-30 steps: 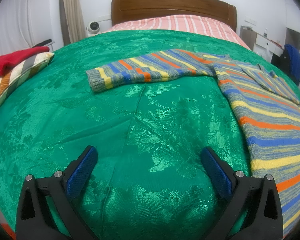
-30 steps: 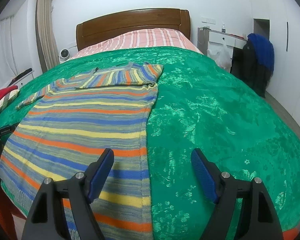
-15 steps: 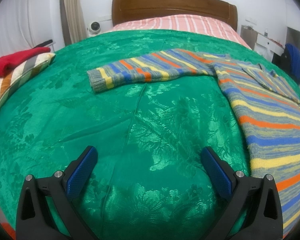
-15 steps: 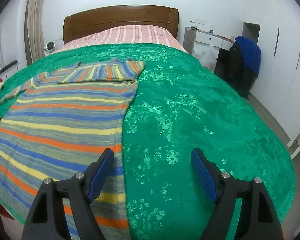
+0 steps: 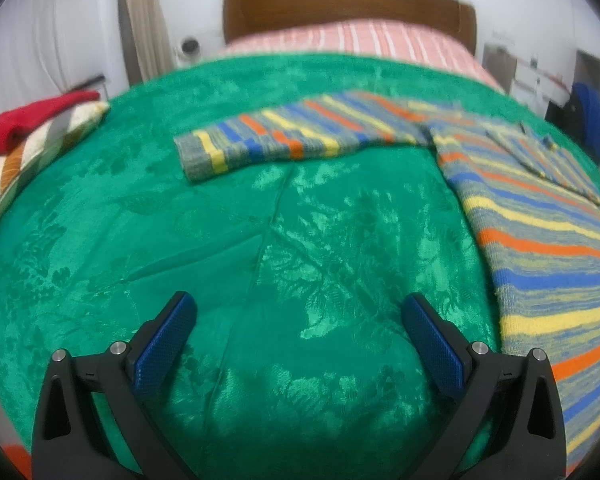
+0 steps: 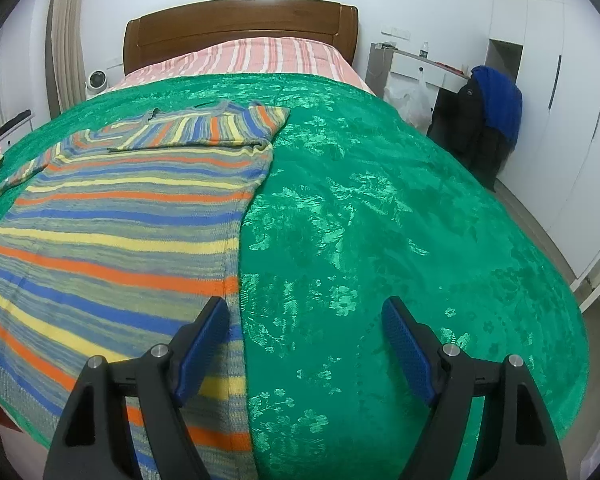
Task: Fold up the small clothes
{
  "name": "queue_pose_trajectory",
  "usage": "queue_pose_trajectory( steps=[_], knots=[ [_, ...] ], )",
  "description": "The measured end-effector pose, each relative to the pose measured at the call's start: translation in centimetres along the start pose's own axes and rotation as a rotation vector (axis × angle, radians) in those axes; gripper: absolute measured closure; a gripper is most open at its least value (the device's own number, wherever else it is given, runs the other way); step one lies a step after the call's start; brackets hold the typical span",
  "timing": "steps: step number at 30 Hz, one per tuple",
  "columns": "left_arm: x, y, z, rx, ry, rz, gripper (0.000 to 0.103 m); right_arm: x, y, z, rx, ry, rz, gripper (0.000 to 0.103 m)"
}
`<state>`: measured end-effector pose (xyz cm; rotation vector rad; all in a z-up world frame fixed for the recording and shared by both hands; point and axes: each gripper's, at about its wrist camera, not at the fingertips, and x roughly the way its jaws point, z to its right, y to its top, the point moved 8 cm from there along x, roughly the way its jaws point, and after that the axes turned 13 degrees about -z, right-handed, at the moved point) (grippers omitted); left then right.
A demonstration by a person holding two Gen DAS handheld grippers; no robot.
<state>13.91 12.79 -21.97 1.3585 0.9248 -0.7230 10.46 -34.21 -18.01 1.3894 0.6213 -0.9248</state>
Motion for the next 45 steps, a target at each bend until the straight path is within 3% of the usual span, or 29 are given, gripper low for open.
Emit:
queue_pose_trajectory(
  steps=[2, 4, 6, 10, 13, 16, 17, 18, 19, 22, 26, 31, 35, 36, 37, 38, 41, 45],
  knots=[
    [-0.6, 0.8, -0.6, -0.034, -0.089, -0.060, 0.001, -0.1, 0.0, 0.1, 0.007, 0.013, 0.004, 0.024],
    [-1.9, 2.5, -2.6, -0.123, -0.196, -0.050, 0.001, -0.2, 0.0, 0.2, 0.015, 0.024, 0.009, 0.024],
    [-2.4, 4.9, -5.9, -0.231, -0.229, -0.040, 0.001, -0.1, 0.0, 0.2, 0.018, 0.030, 0.008, 0.024],
    [-0.3, 9.3, -11.7, -0.385, -0.168, -0.078, 0.001, 0.3, 0.1, -0.3, 0.014, 0.051, 0.002, 0.024],
    [3.2, 11.0, -12.5, -0.416, -0.152, -0.184, 0.002, 0.3, 0.1, -0.7, -0.001, 0.054, 0.007, 0.024],
    [5.3, 11.8, -11.4, -0.432, -0.143, -0.217, 0.005, 0.3, -0.1, -0.8, -0.004, 0.054, 0.007, 0.024],
    [5.5, 12.1, -10.7, -0.419, -0.125, -0.207, 0.011, 0.3, -0.1, -0.8, -0.002, 0.055, 0.005, 0.024],
    [5.7, 12.5, -9.7, -0.388, -0.119, -0.207, 0.048, 0.4, -0.1, -0.7, 0.000, 0.058, 0.003, 0.024],
    [6.0, 12.9, -8.6, -0.352, -0.113, -0.229, 0.098, 0.5, -0.1, -0.7, 0.002, 0.059, 0.002, 0.024],
    [4.6, 15.2, -6.1, -0.275, -0.077, -0.222, 0.097, 0.5, 0.1, -0.7, 0.005, 0.070, 0.004, 0.024],
    [-2.4, 21.3, 1.0, -0.050, -0.045, -0.065, 0.097, 0.4, 0.2, -0.5, 0.010, 0.102, 0.009, 0.024],
    [-9.7, 24.9, 15.9, 0.248, -0.124, 0.060, 0.097, 0.6, 0.2, -0.2, 0.027, 0.136, 0.003, 0.024],
    [-8.2, 23.2, 27.1, 0.405, -0.194, 0.043, 0.089, 0.8, 0.2, 0.0, 0.038, 0.155, -0.005, 0.024],
    [-7.2, 22.3, 28.9, 0.432, -0.223, 0.015, 0.066, 0.7, 0.2, 0.0, 0.040, 0.156, -0.004, 0.024],
    [-5.8, 21.0, 30.9, 0.469, -0.257, -0.050, 0.020, 0.7, 0.2, 0.1, 0.042, 0.158, -0.004, 0.024],
    [-4.4, 19.7, 32.3, 0.498, -0.268, -0.110, 0.007, 0.7, 0.2, 0.2, 0.047, 0.160, -0.005, 0.024],
    [-3.7, 18.2, 32.6, 0.513, -0.276, -0.093, 0.010, 0.7, 0.3, 0.7, 0.069, 0.168, -0.004, 0.024],
    [-2.7, 19.9, 26.4, 0.370, -0.190, -0.080, 0.009, 0.7, 0.4, 1.2, 0.095, 0.185, -0.002, 0.024]
  ],
)
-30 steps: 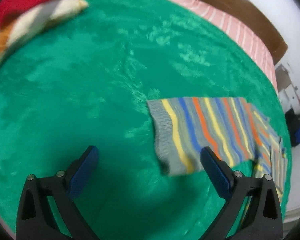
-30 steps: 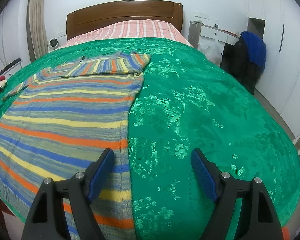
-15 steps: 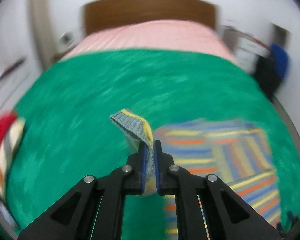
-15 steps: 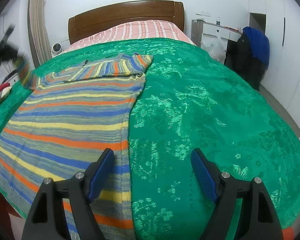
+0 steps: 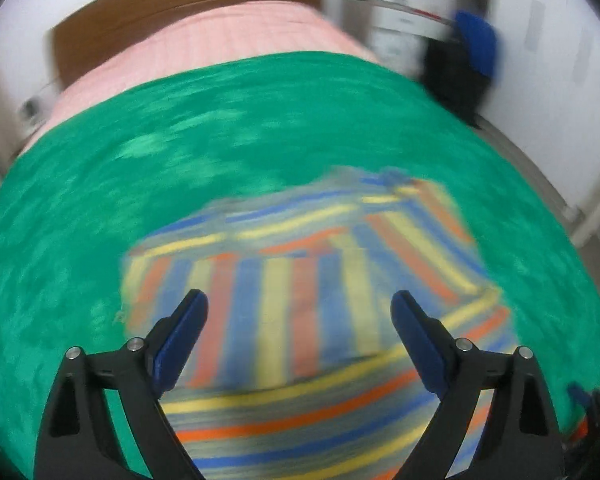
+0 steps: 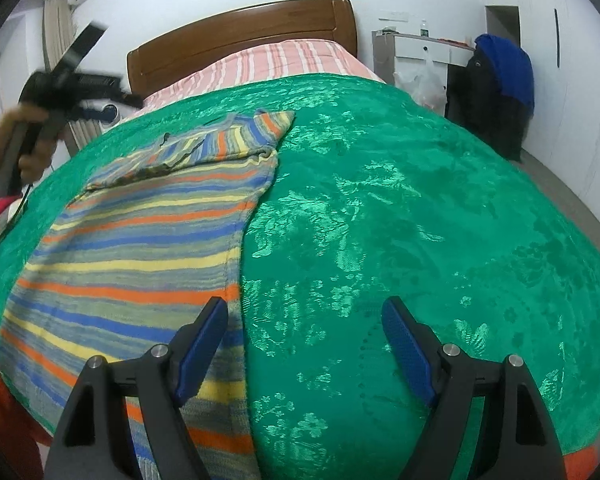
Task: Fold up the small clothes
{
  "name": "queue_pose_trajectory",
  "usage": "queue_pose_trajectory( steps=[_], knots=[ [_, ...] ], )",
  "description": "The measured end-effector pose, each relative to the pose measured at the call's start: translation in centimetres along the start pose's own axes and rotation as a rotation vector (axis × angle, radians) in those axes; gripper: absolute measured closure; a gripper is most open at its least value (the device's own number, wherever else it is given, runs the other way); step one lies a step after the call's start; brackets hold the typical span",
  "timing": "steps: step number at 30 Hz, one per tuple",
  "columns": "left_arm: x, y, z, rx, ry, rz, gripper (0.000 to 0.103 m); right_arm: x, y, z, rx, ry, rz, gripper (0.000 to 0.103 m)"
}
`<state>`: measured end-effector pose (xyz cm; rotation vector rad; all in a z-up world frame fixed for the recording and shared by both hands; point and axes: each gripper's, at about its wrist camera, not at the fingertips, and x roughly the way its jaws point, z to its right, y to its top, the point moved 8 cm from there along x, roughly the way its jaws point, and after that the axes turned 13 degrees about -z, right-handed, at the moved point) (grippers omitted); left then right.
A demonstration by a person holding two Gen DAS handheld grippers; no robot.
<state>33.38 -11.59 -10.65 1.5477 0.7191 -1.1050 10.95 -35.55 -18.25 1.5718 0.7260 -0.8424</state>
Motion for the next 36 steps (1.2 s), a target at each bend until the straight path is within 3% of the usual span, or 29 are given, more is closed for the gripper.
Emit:
queue_pose_trajectory(
  steps=[3, 6, 8, 9, 10, 12, 14, 15, 17, 18, 19, 20, 22, 24, 27, 32, 36],
  knots=[
    [1.6, -1.4, -6.7, -0.183, 0.105, -0.036, 0.009, 0.4, 0.0, 0.0, 0.002, 0.008, -0.014, 0.024],
    [4.8, -4.4, -10.8, -0.333, 0.067, -0.123, 0.012, 0.3, -0.1, -0.3, -0.007, 0.011, -0.013, 0.024],
    [7.4, -6.3, -11.2, -0.394, -0.056, -0.202, 0.033, 0.3, -0.2, -0.3, -0.012, 0.007, -0.014, 0.024],
    [8.5, -7.2, -11.0, -0.403, -0.107, -0.234, 0.072, 0.3, -0.2, -0.3, -0.013, 0.004, -0.016, 0.024],
    [8.5, -7.5, -11.3, -0.398, -0.074, -0.216, 0.079, 0.4, -0.3, -0.3, -0.013, 0.002, -0.018, 0.024],
    [8.2, -8.1, -12.3, -0.452, -0.058, -0.175, 0.079, 0.6, -0.3, -0.4, -0.015, -0.004, -0.023, 0.024],
    [7.9, -8.3, -12.3, -0.464, -0.054, -0.163, 0.078, 0.7, -0.3, -0.4, -0.019, -0.011, -0.023, 0.024],
    [7.6, -8.3, -11.8, -0.440, -0.029, -0.163, 0.072, 0.7, -0.3, -0.4, -0.022, -0.014, -0.024, 0.023],
    [7.2, -8.4, -11.1, -0.394, 0.039, -0.160, 0.048, 0.9, -0.3, -0.5, -0.026, -0.020, -0.025, 0.023],
    [6.4, -8.7, -10.6, -0.369, 0.079, -0.143, 0.027, 0.9, -0.2, -0.5, -0.028, -0.023, -0.024, 0.023],
    [5.5, -9.0, -9.9, -0.338, 0.098, -0.112, 0.013, 0.9, -0.2, -0.6, -0.030, -0.025, -0.022, 0.023],
    [4.7, -9.6, -9.8, -0.305, 0.101, -0.088, 0.009, 0.9, -0.3, -0.6, -0.032, -0.027, -0.020, 0.023],
    [4.1, -11.5, -8.1, -0.207, 0.120, -0.086, 0.006, 0.8, -0.2, -0.6, -0.034, -0.031, -0.016, 0.023],
    [4.6, -14.8, -5.6, -0.097, 0.162, -0.149, 0.006, 0.8, -0.2, -0.6, -0.036, -0.035, -0.014, 0.023],
    [2.4, -18.2, -3.9, -0.028, 0.194, -0.106, 0.006, 0.5, -0.2, -0.8, -0.045, -0.048, -0.002, 0.023],
    [-2.0, -22.9, -4.1, -0.059, 0.144, -0.079, 0.006, -1.8, 0.2, -1.2, -0.064, -0.072, 0.079, 0.023],
    [-4.0, -25.4, -6.6, -0.142, 0.201, 0.012, 0.004, -3.0, 0.7, -1.5, -0.072, -0.099, 0.133, 0.023]
  ],
)
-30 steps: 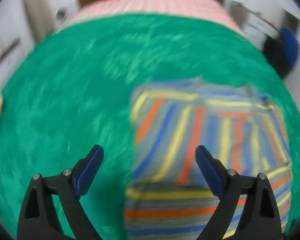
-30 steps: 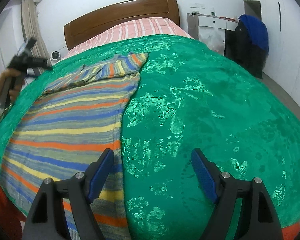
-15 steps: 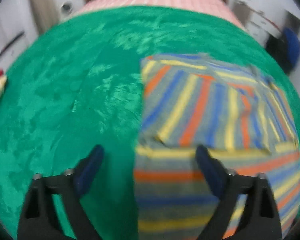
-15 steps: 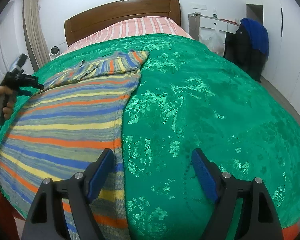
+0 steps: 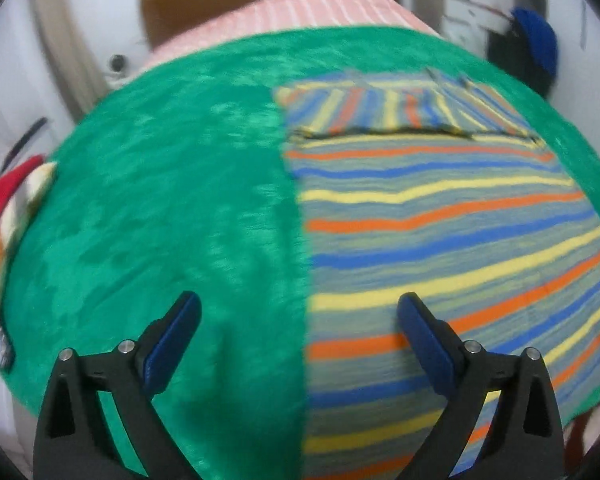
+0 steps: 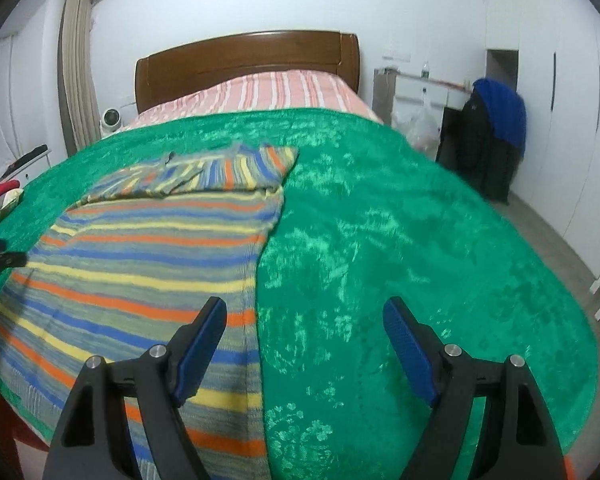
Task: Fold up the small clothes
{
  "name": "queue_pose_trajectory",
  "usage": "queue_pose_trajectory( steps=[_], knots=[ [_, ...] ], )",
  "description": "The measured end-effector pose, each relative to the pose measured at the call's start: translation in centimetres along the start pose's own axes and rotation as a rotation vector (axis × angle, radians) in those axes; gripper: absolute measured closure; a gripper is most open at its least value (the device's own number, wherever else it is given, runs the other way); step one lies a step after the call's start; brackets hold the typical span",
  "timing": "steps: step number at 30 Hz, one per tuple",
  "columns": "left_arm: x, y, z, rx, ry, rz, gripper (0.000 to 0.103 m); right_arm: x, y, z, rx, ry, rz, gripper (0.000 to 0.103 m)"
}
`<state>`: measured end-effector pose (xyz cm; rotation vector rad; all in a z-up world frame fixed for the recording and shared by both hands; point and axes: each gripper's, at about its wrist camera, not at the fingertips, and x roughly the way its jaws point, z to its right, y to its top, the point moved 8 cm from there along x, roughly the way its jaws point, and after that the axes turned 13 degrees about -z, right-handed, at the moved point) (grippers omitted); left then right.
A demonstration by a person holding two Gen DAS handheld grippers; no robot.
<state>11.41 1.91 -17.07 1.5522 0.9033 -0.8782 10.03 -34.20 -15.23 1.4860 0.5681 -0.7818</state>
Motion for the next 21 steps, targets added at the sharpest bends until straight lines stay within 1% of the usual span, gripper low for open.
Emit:
queue_pose_trajectory(
  steps=[3, 5, 7, 8, 10, 11, 15, 17, 21],
  knots=[
    [1.1, -0.4, -3.2, -0.077, 0.037, 0.039, 0.004, 0.1, 0.1, -0.3, 0.010, 0.001, 0.005, 0.023],
    [2.3, -1.2, -4.9, -0.116, 0.055, 0.055, 0.004, 0.6, -0.1, -0.3, 0.025, 0.007, -0.015, 0.023],
    [3.5, -1.8, -6.4, -0.151, 0.058, 0.061, 0.003, 1.0, -0.4, -0.1, 0.020, -0.015, -0.029, 0.023],
    [4.0, -2.1, -7.1, -0.179, 0.032, 0.059, 0.001, 1.2, -0.5, 0.0, 0.016, -0.025, -0.031, 0.023],
    [4.7, -1.7, -8.1, -0.270, -0.054, 0.040, 0.000, 1.5, -0.6, 0.1, 0.019, -0.036, -0.040, 0.023],
    [4.9, -1.5, -8.4, -0.304, -0.073, 0.039, 0.000, 1.8, -0.7, 0.2, 0.022, -0.038, -0.049, 0.023],
    [5.5, -1.4, -8.1, -0.288, -0.040, 0.038, 0.000, 3.2, -1.4, 0.2, 0.036, -0.029, -0.101, 0.023],
    [5.7, -1.3, -8.1, -0.285, -0.031, 0.039, 0.000, 3.4, -1.7, 0.2, 0.042, -0.021, -0.110, 0.023],
    [5.6, -1.8, -8.2, -0.288, -0.029, 0.046, 0.000, 3.7, -1.9, 0.4, 0.054, -0.013, -0.118, 0.019]
  ],
)
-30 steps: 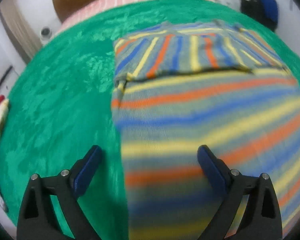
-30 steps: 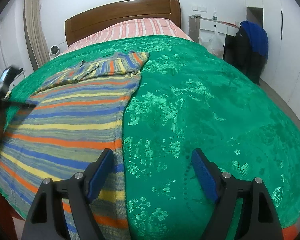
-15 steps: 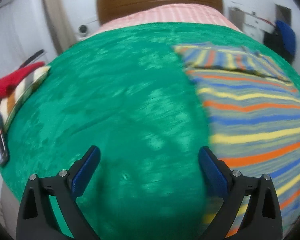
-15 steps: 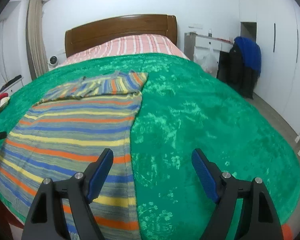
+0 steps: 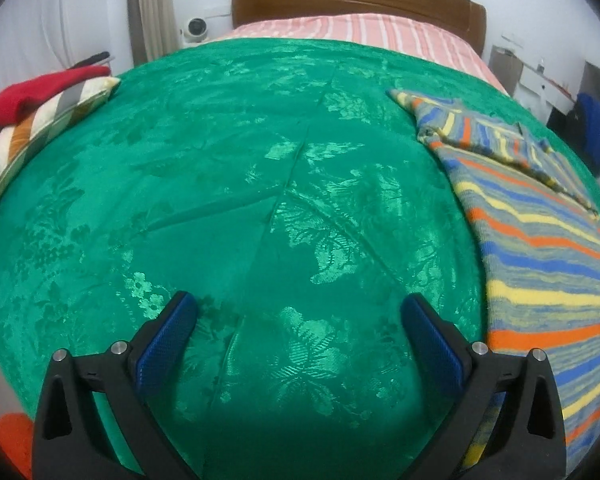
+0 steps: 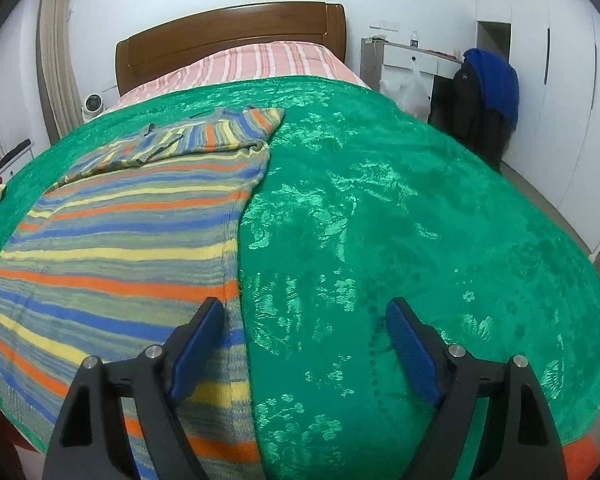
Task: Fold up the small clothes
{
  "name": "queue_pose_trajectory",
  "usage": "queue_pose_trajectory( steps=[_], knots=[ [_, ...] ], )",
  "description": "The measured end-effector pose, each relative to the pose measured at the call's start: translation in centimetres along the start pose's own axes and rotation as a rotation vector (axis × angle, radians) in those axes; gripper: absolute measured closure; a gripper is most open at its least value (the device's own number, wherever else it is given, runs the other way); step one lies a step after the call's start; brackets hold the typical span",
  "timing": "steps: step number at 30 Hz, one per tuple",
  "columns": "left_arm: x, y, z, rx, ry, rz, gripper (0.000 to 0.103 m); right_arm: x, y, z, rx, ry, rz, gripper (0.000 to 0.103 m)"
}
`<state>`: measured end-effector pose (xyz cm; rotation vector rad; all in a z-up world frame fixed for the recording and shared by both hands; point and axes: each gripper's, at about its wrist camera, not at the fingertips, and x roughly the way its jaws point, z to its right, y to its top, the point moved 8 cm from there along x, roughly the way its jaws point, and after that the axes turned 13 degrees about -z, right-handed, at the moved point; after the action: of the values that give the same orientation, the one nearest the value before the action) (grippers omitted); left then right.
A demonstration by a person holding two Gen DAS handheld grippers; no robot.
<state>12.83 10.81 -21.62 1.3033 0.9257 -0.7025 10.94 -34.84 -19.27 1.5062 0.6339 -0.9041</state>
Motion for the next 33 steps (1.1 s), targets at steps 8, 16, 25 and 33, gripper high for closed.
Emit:
queue_pose_trajectory(
  steps=[8, 16, 25, 33],
  knots=[
    [-0.26, -0.40, 0.08, 0.007, 0.024, 0.020, 0.000, 0.38, -0.09, 0.10, 0.015, 0.018, -0.008, 0.017],
    [-0.30, -0.41, 0.04, 0.008, 0.024, 0.020, 0.000, 0.44, -0.06, 0.05, 0.015, 0.016, -0.009, 0.016],
    [-0.29, -0.41, 0.01, 0.008, 0.024, 0.019, 0.000, 0.47, -0.10, 0.01, 0.015, 0.015, -0.009, 0.016],
    [-0.34, -0.42, -0.06, 0.008, 0.025, 0.020, 0.000, 0.46, -0.08, 0.02, 0.015, 0.016, -0.009, 0.016]
  ],
)
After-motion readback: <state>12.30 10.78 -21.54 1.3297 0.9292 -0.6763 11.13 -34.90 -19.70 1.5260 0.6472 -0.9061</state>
